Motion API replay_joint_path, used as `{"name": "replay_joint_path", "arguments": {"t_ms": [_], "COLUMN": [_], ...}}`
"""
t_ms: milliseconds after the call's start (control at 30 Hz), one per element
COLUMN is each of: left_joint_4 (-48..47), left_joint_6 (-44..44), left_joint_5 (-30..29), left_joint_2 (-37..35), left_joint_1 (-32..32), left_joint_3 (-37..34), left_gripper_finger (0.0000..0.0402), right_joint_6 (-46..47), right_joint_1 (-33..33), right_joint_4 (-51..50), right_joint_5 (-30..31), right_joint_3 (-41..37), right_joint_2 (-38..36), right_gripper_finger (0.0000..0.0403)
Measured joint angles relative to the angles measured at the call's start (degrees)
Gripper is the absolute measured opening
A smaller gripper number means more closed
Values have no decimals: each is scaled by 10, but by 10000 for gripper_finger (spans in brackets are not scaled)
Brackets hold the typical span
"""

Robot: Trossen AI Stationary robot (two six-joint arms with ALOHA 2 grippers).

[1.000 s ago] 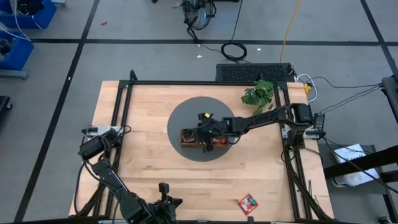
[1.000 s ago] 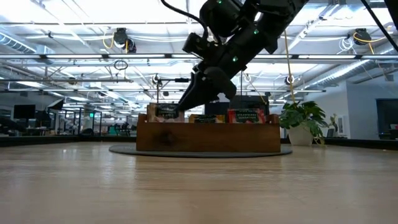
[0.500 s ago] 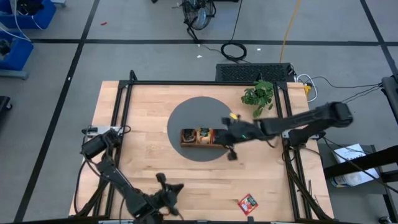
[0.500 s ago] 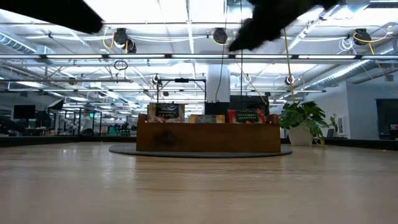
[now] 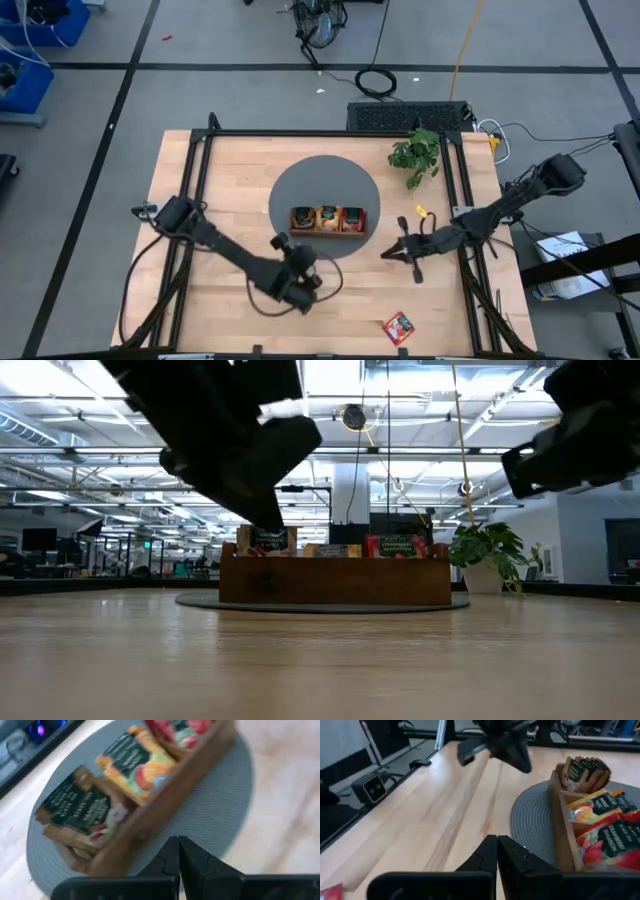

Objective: Pick & Place Tea
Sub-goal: Put the brown tea bag into the left section of the wooden organizer

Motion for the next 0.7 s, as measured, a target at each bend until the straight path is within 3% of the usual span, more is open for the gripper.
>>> {"name": "replay_joint_path", "arguments": {"t_ms": [133, 400, 700], "left_joint_4": [-23, -60, -59], "left_joint_6": [-16, -25, 26], "left_joint_5": [26, 65, 69], "left_joint_2": [-10, -13, -13], "left_joint_1": [37, 87, 123], "left_joint_3": [0, 0, 0], "left_gripper_finger": [14, 11, 4], "right_joint_6": [12, 26, 45], "right_joint_1": [-6, -11, -10], "right_joint_4": [-9, -137, -151], "right_joint_5": [1, -2, -28], "right_joint_3": [-27, -31, -31], "right_joint_2": [-54, -152, -177], "right_gripper_finger": [3, 3, 4]}}
